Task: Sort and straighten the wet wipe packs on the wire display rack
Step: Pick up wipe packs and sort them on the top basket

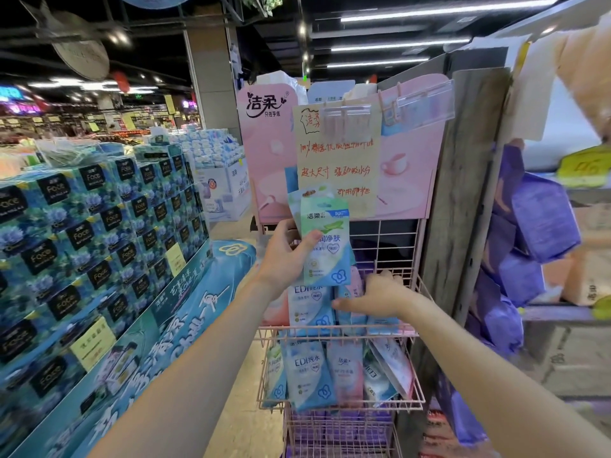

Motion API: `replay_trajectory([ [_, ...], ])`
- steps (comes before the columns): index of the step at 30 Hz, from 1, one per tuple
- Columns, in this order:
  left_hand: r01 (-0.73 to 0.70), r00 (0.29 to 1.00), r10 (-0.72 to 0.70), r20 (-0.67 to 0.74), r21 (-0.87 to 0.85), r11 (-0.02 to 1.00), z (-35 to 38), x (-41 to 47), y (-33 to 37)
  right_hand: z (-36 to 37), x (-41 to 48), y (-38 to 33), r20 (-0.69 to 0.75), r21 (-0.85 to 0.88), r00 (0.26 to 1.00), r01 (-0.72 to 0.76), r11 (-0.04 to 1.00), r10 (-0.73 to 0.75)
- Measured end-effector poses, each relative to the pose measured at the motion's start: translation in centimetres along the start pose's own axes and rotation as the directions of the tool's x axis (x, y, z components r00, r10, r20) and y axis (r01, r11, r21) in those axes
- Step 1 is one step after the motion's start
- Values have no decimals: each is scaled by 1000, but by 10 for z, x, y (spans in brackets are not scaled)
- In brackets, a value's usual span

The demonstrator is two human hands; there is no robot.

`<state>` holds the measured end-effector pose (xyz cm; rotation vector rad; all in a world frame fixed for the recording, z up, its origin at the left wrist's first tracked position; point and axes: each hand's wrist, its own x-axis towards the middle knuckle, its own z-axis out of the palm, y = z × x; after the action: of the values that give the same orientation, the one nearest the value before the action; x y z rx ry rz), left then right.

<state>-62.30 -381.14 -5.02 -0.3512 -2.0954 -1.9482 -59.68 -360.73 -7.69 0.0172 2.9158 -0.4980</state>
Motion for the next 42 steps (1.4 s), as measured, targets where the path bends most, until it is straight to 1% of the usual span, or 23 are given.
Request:
replay_trajectory([
  [2, -3, 1000, 3, -11, -3, 1000, -4, 0, 1, 18, -1, -10, -134, -86, 987, -104, 991, 92],
  [4, -10, 1000, 10, -12, 17, 1000, -8, -1, 3, 27, -1, -17, -227, -60, 964, -153, 986, 136],
  [8, -9, 1000, 10, -16, 29, 1000, -13, -4, 1, 23, 1, -9, -267, 57, 942, -196, 979, 204],
  [11, -4, 1000, 5, -29, 14, 1000, -14, -5, 0, 12, 0, 10, -265, 148, 930, -222, 964, 255],
  [13, -8, 1000, 9, -26, 14, 1000, -13, -7, 0, 2, 1, 22, -241, 251, 936, -195, 948, 256],
  [15, -12, 1000, 12, -16, 11, 1000, -10, -8, 1, -4, 1, 28, -251, 370, 937, -139, 918, 243],
  [19, -2, 1000, 2, 4, -2, 1000, 1, -10, 1, -6, 0, 31, -262, 469, 932, -104, 877, 251],
  [22, 2, 1000, -3, 12, 26, 1000, 6, -11, 0, -10, -4, 39, -276, 619, 918, -56, 783, 284],
  [24, 2, 1000, -2, 13, 46, 999, 7, -11, -1, -15, -8, 44, -312, 683, 901, -7, 730, 300],
  [25, 1, 1000, -2, 19, 59, 998, 7, -11, -1, -18, -11, 45, -354, 681, 883, 17, 732, 308],
  [28, -1, 998, -4, 57, 101, 995, 11, -10, -5, -29, -15, 53, -544, 559, 779, 57, 828, 314],
  [29, -3, 997, -5, 71, 115, 993, 14, -10, -7, -33, -15, 56, -567, 523, 765, 47, 851, 306],
  [30, -6, 996, -6, 89, 131, 991, 18, -9, -10, -35, -15, 59, -564, 489, 772, 26, 872, 293],
  [33, -5, 987, -25, 156, 187, 982, 31, -11, -18, -30, -13, 65, -484, 406, 837, -43, 913, 255],
  [35, -13, 983, -31, 180, 238, 971, 39, -13, -26, -25, -11, 67, -478, 363, 848, -47, 931, 229],
  [37, -14, 984, -45, 170, 331, 943, 47, -17, -35, -20, -9, 67, -470, 359, 858, -31, 933, 209],
  [39, -31, 987, -47, 157, 458, 888, 55, -20, -44, -14, -8, 69, -477, 394, 856, 5, 919, 200],
  [40, -52, 988, -33, 150, 532, 845, 59, -22, -47, -11, -8, 70, -499, 407, 843, 25, 913, 200],
  [42, -91, 991, 4, 137, 633, 769, 65, -24, -50, -7, -12, 72, -572, 407, 794, 58, 912, 205],
])
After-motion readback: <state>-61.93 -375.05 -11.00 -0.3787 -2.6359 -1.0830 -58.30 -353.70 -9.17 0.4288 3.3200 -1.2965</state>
